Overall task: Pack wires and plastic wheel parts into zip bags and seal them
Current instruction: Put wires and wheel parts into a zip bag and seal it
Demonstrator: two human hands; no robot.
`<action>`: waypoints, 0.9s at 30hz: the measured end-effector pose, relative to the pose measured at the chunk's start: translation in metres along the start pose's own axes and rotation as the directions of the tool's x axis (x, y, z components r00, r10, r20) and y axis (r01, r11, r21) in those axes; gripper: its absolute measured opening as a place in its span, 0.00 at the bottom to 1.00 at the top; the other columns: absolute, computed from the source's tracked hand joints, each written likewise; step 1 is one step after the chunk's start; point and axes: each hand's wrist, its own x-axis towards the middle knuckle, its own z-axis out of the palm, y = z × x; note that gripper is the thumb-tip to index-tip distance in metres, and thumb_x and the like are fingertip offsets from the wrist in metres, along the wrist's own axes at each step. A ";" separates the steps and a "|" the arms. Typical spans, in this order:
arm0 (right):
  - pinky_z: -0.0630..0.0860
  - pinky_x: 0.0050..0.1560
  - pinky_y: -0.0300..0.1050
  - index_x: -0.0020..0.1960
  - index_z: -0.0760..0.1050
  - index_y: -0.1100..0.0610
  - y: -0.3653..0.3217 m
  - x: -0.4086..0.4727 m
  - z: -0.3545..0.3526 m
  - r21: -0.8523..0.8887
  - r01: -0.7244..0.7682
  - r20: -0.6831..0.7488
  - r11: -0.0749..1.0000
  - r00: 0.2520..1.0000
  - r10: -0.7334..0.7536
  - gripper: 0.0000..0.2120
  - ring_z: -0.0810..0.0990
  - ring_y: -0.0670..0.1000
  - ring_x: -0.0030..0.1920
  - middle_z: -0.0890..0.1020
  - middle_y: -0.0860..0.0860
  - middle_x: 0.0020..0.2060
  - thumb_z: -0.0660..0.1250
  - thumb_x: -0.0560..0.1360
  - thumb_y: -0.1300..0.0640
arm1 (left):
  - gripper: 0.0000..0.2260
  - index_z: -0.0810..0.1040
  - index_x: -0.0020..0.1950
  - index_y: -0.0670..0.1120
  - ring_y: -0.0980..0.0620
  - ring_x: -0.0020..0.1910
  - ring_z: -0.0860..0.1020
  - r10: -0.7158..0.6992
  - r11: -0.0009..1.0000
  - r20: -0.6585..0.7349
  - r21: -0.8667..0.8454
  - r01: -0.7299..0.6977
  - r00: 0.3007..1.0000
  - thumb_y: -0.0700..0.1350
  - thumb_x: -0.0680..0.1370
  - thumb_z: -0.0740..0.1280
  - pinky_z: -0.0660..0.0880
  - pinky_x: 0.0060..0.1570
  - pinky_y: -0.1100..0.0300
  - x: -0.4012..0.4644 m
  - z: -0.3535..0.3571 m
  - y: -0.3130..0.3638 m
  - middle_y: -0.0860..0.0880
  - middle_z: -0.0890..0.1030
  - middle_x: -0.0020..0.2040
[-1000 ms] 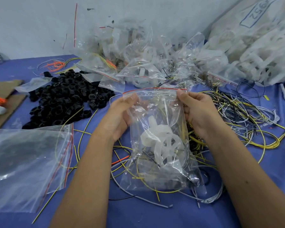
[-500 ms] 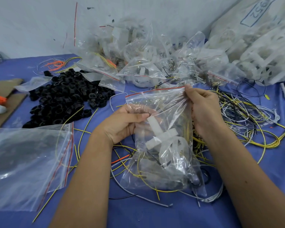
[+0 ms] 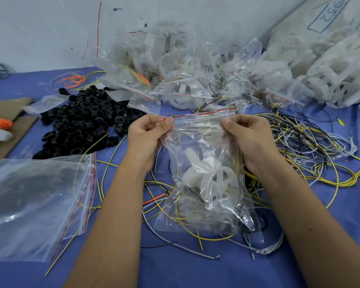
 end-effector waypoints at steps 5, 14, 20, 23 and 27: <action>0.76 0.29 0.38 0.41 0.83 0.55 -0.001 0.001 0.001 0.065 0.043 -0.052 0.997 0.998 -0.040 0.07 0.78 0.46 0.30 0.83 0.51 0.32 0.72 0.78 0.59 | 0.11 0.81 0.42 0.46 0.55 0.34 0.81 0.083 0.982 0.029 0.168 -0.087 0.996 0.31 0.73 0.75 0.77 0.37 0.62 0.001 -0.006 0.002 0.50 0.85 0.36; 0.79 0.41 0.41 0.40 0.86 0.51 0.005 0.002 0.003 -0.086 0.271 0.110 0.959 0.959 -0.261 0.07 0.82 0.47 0.37 0.86 0.50 0.36 0.74 0.75 0.60 | 0.05 0.83 0.45 0.45 0.57 0.42 0.79 0.181 0.569 0.421 0.693 -0.444 0.889 0.41 0.74 0.78 0.72 0.43 0.69 0.014 0.046 0.041 0.53 0.83 0.41; 0.79 0.44 0.46 0.43 0.86 0.53 0.003 0.007 -0.005 -0.166 0.354 0.153 0.920 0.931 -0.331 0.05 0.82 0.49 0.39 0.87 0.52 0.38 0.76 0.74 0.61 | 0.04 0.86 0.46 0.41 0.52 0.37 0.79 0.035 0.601 0.513 0.674 -0.429 0.857 0.40 0.75 0.78 0.77 0.43 0.57 0.026 0.063 0.038 0.47 0.84 0.38; 0.80 0.42 0.42 0.46 0.85 0.57 0.003 0.010 -0.013 -0.164 0.372 0.204 0.914 0.919 -0.337 0.03 0.84 0.49 0.40 0.87 0.52 0.39 0.76 0.73 0.62 | 0.03 0.85 0.47 0.42 0.47 0.39 0.79 0.012 0.639 0.536 0.645 -0.419 0.844 0.38 0.75 0.77 0.79 0.49 0.46 0.027 0.064 0.028 0.39 0.84 0.42; 0.81 0.41 0.48 0.45 0.83 0.56 0.008 0.012 -0.015 -0.207 0.355 0.178 0.912 0.930 -0.321 0.02 0.83 0.50 0.38 0.86 0.56 0.39 0.75 0.75 0.59 | 0.04 0.84 0.43 0.46 0.46 0.40 0.79 -0.016 0.687 0.538 0.619 -0.381 0.843 0.39 0.75 0.77 0.79 0.50 0.40 0.028 0.063 0.019 0.37 0.85 0.42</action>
